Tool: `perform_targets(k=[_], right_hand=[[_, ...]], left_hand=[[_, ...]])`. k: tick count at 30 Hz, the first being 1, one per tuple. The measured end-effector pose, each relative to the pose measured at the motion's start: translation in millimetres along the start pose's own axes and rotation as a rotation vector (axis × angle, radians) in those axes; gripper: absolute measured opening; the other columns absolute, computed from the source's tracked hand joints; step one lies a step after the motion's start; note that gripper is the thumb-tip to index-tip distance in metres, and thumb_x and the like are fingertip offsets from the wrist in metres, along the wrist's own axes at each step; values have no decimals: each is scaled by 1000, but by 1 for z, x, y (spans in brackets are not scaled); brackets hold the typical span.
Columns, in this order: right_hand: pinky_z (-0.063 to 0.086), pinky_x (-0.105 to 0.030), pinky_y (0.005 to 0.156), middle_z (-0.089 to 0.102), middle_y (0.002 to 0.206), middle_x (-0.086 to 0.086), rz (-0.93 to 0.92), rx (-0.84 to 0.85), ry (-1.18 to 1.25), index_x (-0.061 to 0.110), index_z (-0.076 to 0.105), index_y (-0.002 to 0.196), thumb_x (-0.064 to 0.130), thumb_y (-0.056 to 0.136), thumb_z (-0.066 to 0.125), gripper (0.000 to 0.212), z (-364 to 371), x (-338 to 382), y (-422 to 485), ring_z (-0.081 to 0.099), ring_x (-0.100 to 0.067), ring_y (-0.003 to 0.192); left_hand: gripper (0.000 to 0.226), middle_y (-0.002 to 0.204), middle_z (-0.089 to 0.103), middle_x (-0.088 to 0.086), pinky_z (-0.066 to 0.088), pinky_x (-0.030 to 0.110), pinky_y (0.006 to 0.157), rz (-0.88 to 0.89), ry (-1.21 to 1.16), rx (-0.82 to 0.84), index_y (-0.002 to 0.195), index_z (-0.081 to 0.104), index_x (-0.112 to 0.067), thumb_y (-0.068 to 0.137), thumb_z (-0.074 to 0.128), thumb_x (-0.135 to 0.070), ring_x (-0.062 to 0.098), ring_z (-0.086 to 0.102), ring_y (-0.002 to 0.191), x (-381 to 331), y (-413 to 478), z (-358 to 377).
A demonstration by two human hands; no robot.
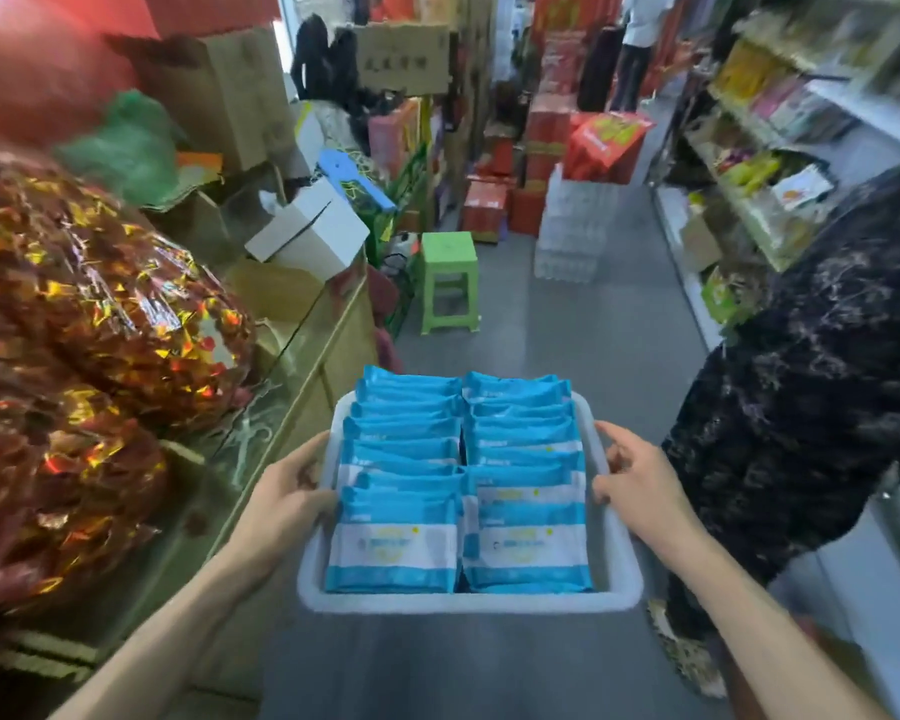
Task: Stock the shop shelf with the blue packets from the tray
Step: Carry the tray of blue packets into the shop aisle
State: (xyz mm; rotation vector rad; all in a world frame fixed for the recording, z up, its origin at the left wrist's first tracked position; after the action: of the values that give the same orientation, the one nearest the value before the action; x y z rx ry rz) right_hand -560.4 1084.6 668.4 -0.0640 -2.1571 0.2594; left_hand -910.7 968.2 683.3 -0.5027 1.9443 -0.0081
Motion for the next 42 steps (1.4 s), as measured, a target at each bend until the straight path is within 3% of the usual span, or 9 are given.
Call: perform_targets(k=[4,7,11,19,24,27,31,35,42], right_hand=[[61,-39,71,73,84,2,55,-109,85,32,59,134,-9,77,62,71,-13,21,41,69,-11,78],[51,-20,59,73,80,16,75,-169,173,37,53,137,-16,79,59,78,-23,38,83,67,4,74],[49,-16,57,70,81,24,112,-221,207,25,57,143,-16,79,59,76,-39,50,161,66,9,75],[43,-9,48,61,84,9,141,-219,208,12,51,146,-19,82,55,71,-79,76,361,62,4,63],[43,-14,50,60,84,9,128,-238,140,17,54,145,-13,82,61,70,-114,103,487,57,-7,74],[47,-26,60,64,88,15,114,-247,112,23,59,138,-11,80,63,67,-134,119,565,61,-7,80],[44,-22,55,64,76,14,120,-293,88,26,62,134,-9,78,66,66,-159,128,677,61,-4,69],[46,-26,58,62,87,11,182,-357,90,20,56,142,-6,78,68,70,-185,135,781,61,-7,80],[46,-31,58,63,86,-5,251,-493,160,18,51,149,-8,70,69,86,-265,141,938,61,-19,76]], left_hand=[[76,84,75,-26,54,14,59,102,40,127,111,56,-51,77,59,18,-3,71,79,-50,89,-6],[75,93,76,-24,60,25,68,151,80,224,106,59,-55,77,63,13,8,75,86,-85,153,2],[69,91,78,-14,54,20,54,179,80,285,119,65,-40,77,63,14,6,74,74,-118,245,29],[68,74,73,-26,45,12,47,181,60,314,103,62,-41,77,55,21,-4,66,58,-207,433,94],[64,82,76,-18,50,14,52,174,42,304,116,67,-35,78,59,16,3,72,70,-262,553,120],[64,88,78,-15,55,18,58,184,4,320,106,66,-42,80,60,17,11,75,82,-295,624,139],[65,86,78,-16,57,21,66,183,25,355,100,66,-44,79,60,17,9,75,84,-335,739,174],[62,56,60,-11,43,11,45,224,8,384,113,64,-31,84,54,22,-3,62,51,-387,854,217],[68,99,78,-14,55,17,64,270,53,495,122,64,-32,74,61,17,1,73,88,-492,1033,301]])
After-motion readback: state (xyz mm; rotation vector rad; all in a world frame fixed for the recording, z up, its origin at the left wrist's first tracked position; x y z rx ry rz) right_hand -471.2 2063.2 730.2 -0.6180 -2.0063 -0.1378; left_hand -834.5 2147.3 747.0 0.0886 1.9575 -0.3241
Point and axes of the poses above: each hand's wrist, its own y-axis towards the middle knuckle, its own z-axis out of the palm, x = y × z, the point moved 4 cm from there along y, towards the middle knuckle
